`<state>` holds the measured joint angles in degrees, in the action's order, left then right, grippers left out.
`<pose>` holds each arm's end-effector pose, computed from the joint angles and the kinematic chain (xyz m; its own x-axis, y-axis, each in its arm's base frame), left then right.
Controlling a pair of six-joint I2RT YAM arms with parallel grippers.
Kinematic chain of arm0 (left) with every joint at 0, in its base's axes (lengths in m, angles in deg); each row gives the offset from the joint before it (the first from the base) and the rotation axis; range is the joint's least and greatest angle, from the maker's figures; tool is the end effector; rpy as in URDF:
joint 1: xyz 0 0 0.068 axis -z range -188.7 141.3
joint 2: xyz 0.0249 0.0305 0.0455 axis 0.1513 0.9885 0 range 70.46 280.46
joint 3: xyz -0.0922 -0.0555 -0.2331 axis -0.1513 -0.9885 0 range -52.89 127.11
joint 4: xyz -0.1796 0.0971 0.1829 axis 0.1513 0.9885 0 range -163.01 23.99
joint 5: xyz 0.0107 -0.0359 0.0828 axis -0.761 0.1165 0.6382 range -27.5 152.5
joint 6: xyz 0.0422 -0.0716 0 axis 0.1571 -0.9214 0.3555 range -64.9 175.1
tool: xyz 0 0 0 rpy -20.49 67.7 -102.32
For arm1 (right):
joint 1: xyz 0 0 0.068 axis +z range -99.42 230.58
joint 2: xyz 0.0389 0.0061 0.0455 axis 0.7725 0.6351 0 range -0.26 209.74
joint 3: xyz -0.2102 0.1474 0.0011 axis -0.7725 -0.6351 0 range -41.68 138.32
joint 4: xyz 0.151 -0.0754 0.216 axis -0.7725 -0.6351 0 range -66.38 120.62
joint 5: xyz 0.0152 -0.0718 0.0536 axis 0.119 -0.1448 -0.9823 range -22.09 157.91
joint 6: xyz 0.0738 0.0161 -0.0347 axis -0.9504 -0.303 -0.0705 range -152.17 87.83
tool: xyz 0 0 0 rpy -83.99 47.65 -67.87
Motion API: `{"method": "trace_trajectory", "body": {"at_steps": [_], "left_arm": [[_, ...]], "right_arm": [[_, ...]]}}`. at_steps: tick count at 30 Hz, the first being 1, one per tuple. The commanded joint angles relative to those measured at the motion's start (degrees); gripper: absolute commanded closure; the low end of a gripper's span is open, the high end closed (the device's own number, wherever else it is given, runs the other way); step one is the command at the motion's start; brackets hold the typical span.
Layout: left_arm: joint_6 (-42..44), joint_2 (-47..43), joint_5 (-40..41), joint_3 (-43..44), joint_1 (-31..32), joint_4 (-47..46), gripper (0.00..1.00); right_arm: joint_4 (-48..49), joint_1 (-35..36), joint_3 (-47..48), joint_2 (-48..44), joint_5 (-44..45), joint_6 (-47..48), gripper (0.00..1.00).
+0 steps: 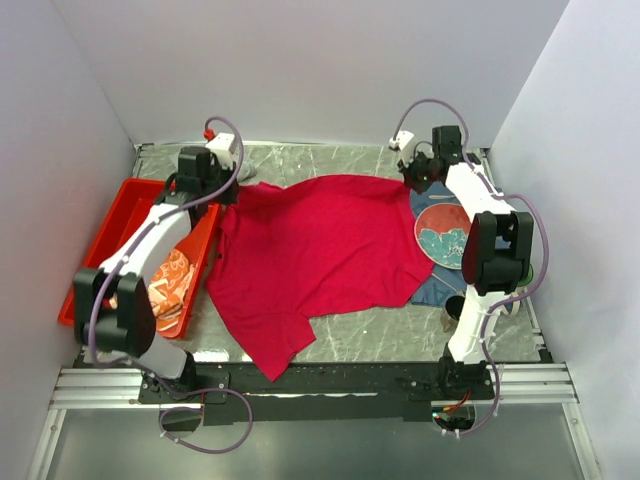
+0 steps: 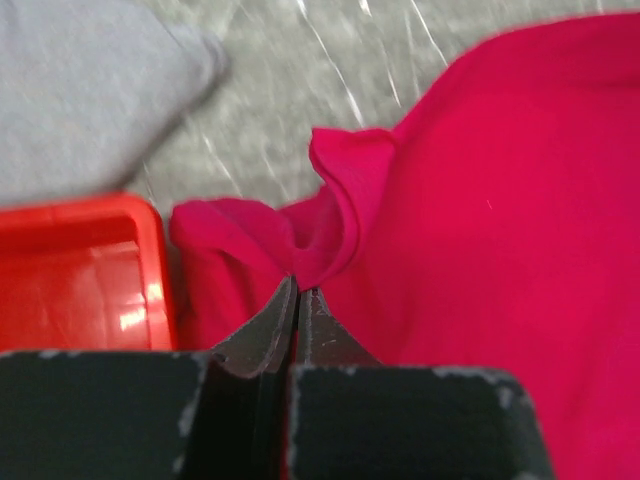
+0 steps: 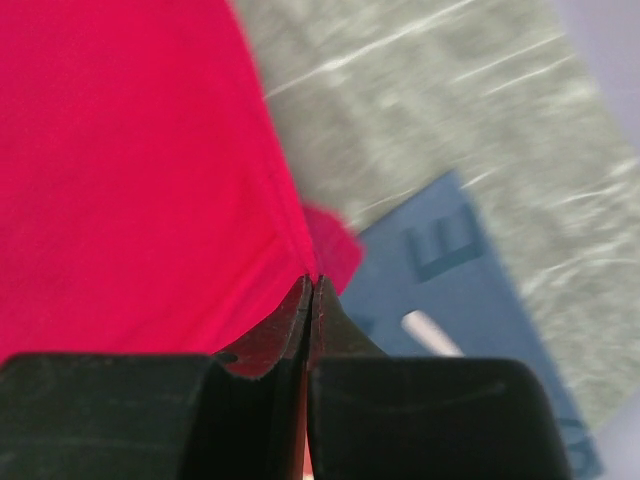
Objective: Fold and stack the mixed laundry pile
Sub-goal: Fold the T-shirt at the center of the board.
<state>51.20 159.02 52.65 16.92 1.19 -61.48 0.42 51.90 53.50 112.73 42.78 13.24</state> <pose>0.3954 -0.0815 0.2612 -0.5171 0.0220 -0.8557 0.2802 0.9489 -0.1449 0.4736 0.0418 0.2154 -0.3045 -0.6520 -0.6944 -0.7432 0.6186 -0.2549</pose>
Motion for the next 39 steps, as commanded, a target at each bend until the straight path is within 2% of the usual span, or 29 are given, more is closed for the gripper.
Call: {"method": "trace_trajectory", "body": {"at_steps": [1, 9, 15, 20, 25, 29, 30, 31, 33, 34, 35, 36, 37, 39], "left_arm": [[-1.98, -7.60, -0.79, -4.31, 1.36, 2.97, 0.99], [-6.03, -15.42, -0.70, -8.98, 3.91, 9.64, 0.99], [-8.05, -18.59, 2.90, -11.52, 6.11, 15.35, 0.99], [-9.46, -21.66, 2.47, -14.16, 6.19, 16.16, 0.99], [-9.90, -21.23, -0.08, -14.61, 7.24, 17.56, 0.99], [-9.55, -22.10, 0.71, -14.60, 7.60, 22.20, 0.99], [-9.63, -22.37, 0.79, -14.69, 7.51, 23.00, 0.99], [-9.72, -22.72, 0.62, -14.69, 7.60, 24.06, 0.99], [-10.25, -22.90, -0.52, -14.26, 7.60, 27.12, 0.94], [-10.34, -22.81, -1.31, -13.73, 7.60, 28.36, 0.88], [-10.68, -22.46, -3.32, -13.12, 7.60, 29.33, 0.75], [-10.69, -22.20, -4.47, -12.33, 7.60, 30.99, 0.68], [-11.04, -22.20, -5.18, -11.88, 7.60, 31.71, 0.62], [-11.22, -21.85, -7.20, -10.05, 7.60, 33.03, 0.59]], "right_arm": [[-3.02, -1.06, -3.59, -4.27, -1.69, 3.45, 1.00], [-2.76, -3.78, -7.81, -5.94, 1.66, 6.18, 1.00], [-3.90, -3.87, -9.31, -6.90, 1.57, 7.41, 1.00], [-4.17, -3.96, -10.36, -7.35, 1.66, 8.38, 1.00], [-7.59, -3.87, -8.00, -6.29, 0.17, 8.56, 1.00], [-11.01, -3.78, -8.08, -6.64, -1.06, 11.62, 0.99], [-12.24, -3.87, -8.08, -6.73, -1.24, 12.59, 0.95], [-13.30, -3.78, -8.16, -6.82, -1.33, 13.38, 0.84], [-15.76, -4.04, -8.16, -7.52, -1.33, 15.32, 0.73], [-16.03, -4.13, -7.99, -7.87, -1.50, 15.50, 0.63], [-16.64, -4.31, -7.64, -8.57, -2.03, 15.50, 0.59], [-17.78, -4.40, -6.59, -8.84, -2.56, 15.50, 0.55], [-18.40, -4.31, -5.89, -9.10, -3.26, 15.50, 0.48], [-19.54, -4.14, -4.22, -9.02, -5.54, 15.15, 0.43]]}}
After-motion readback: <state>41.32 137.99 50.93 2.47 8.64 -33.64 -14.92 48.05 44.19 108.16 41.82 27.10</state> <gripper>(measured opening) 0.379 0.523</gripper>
